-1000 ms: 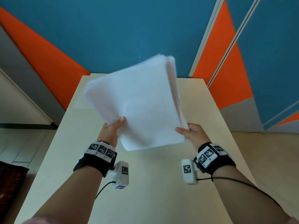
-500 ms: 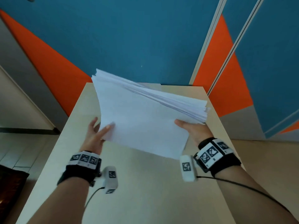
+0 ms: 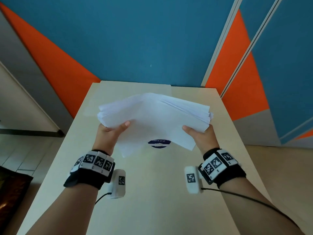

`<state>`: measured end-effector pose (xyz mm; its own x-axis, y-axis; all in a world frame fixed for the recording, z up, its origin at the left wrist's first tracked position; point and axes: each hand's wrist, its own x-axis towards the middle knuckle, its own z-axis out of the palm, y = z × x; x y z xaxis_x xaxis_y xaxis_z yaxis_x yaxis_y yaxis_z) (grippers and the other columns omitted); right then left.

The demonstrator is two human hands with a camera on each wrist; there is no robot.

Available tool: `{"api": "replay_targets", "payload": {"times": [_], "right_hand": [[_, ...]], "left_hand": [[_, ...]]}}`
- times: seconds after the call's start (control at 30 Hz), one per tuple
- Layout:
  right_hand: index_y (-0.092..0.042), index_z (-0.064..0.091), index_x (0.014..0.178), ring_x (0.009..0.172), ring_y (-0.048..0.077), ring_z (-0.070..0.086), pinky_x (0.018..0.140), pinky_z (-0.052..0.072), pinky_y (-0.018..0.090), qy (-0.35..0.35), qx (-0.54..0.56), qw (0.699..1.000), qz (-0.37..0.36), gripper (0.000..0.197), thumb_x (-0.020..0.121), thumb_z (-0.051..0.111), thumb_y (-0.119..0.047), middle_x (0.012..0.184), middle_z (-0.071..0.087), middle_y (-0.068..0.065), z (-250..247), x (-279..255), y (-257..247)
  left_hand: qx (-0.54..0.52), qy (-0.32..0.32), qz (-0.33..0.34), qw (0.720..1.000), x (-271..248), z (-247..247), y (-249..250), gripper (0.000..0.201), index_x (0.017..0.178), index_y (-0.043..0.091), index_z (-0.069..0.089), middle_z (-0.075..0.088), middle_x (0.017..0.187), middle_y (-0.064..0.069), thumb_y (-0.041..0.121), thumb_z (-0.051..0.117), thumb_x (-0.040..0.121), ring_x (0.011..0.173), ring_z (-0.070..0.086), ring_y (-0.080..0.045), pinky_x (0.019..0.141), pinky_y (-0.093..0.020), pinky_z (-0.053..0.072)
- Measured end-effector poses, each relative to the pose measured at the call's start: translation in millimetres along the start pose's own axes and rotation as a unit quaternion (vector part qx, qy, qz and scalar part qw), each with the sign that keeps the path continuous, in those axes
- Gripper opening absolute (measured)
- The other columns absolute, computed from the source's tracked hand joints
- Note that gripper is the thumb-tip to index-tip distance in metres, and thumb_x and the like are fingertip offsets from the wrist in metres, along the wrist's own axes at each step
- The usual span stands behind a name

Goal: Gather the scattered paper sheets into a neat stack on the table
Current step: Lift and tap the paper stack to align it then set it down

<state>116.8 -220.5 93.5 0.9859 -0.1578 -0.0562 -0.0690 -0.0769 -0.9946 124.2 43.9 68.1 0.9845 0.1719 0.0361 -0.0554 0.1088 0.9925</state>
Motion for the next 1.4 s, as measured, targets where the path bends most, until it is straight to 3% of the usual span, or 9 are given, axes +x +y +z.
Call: {"api": "replay_targets", "payload": {"times": [0.1,0.17,0.27,0.43,0.57,0.67,0.87,1.03,1.4], "right_hand": [[-0.015,0.060,0.094,0.077,0.006,0.062,0.059,0.051,0.011,0.018,0.034,0.998,0.041,0.032,0.074,0.068,0.009,0.085,0.065,-0.006,0,0,16],[-0.015,0.057,0.109,0.080,0.005,0.066,0.065,0.051,0.013,0.022,0.053,0.997,0.046,0.043,0.074,0.068,0.008,0.094,0.066,-0.004,-1,-1,22],[-0.016,0.053,0.117,0.093,0.004,0.066,0.080,0.053,0.017,0.043,0.110,0.992,0.048,0.041,0.079,0.068,-0.019,0.110,0.064,0.001,2,0,19],[-0.029,0.062,0.086,0.106,0.020,0.056,0.100,0.043,0.041,0.132,0.127,0.983,0.014,0.033,0.068,0.060,-0.057,0.100,0.060,-0.004,13,7,2],[-0.023,0.058,0.070,0.095,0.014,0.054,0.086,0.040,0.027,0.176,0.141,0.974,-0.010,0.022,0.081,0.064,-0.041,0.091,0.060,-0.003,20,12,-6],[-0.022,0.056,0.068,0.082,0.010,0.050,0.076,0.038,0.021,0.158,0.145,0.977,-0.018,0.018,0.082,0.065,-0.026,0.078,0.053,-0.008,21,16,-8],[-0.024,0.054,0.062,0.084,0.020,0.051,0.082,0.041,0.039,0.147,0.127,0.981,0.014,0.010,0.068,0.062,-0.024,0.081,0.057,0.000,14,17,-2],[-0.025,0.055,0.068,0.097,0.024,0.055,0.100,0.037,0.056,0.120,0.104,0.987,-0.007,0.003,0.071,0.054,-0.025,0.083,0.066,-0.012,7,16,8],[-0.025,0.054,0.059,0.090,0.017,0.053,0.086,0.035,0.034,0.100,0.100,0.989,-0.038,0.019,0.070,0.047,-0.011,0.086,0.063,-0.004,1,12,9]], "left_hand": [[0.030,-0.011,-0.035,0.999,1,-7,-18,0.032,0.091,0.020,0.068,0.076,0.079,0.011,0.004,0.077,0.065,0.078,0.072,-0.006,0.079,-0.032,0.055],[0.039,-0.007,-0.047,0.998,0,-10,-25,0.032,0.089,0.020,0.068,0.076,0.077,0.011,0.011,0.076,0.060,0.078,0.071,-0.009,0.076,-0.032,0.053],[0.019,-0.011,-0.043,0.999,0,-10,-27,0.035,0.095,0.015,0.068,0.075,0.082,0.007,0.014,0.074,0.060,0.077,0.071,-0.007,0.074,-0.028,0.053],[-0.046,0.016,0.003,0.999,2,-2,-19,0.056,0.104,0.011,0.059,0.067,0.089,0.000,0.044,0.068,0.060,0.073,0.069,-0.004,0.070,-0.021,0.055],[-0.073,0.048,0.013,0.996,8,4,-17,0.023,0.085,0.023,0.056,0.069,0.066,0.013,0.041,0.063,0.071,0.062,0.065,0.001,0.061,-0.015,0.053],[-0.068,0.060,0.010,0.996,10,6,-18,0.038,0.091,0.023,0.057,0.068,0.078,0.010,0.047,0.066,0.063,0.070,0.065,-0.003,0.070,-0.020,0.054],[-0.073,0.094,-0.001,0.993,14,10,-20,0.010,0.084,0.024,0.062,0.068,0.075,0.010,0.034,0.060,0.086,0.070,0.066,-0.005,0.069,-0.021,0.053],[-0.066,0.111,-0.010,0.992,15,13,-17,0.012,0.081,0.024,0.062,0.069,0.062,0.015,0.028,0.056,0.091,0.061,0.065,0.000,0.059,-0.015,0.053],[-0.056,0.114,-0.012,0.992,15,13,-17,0.018,0.078,0.025,0.061,0.067,0.060,0.016,0.032,0.053,0.092,0.060,0.063,0.002,0.059,-0.015,0.051]]}}
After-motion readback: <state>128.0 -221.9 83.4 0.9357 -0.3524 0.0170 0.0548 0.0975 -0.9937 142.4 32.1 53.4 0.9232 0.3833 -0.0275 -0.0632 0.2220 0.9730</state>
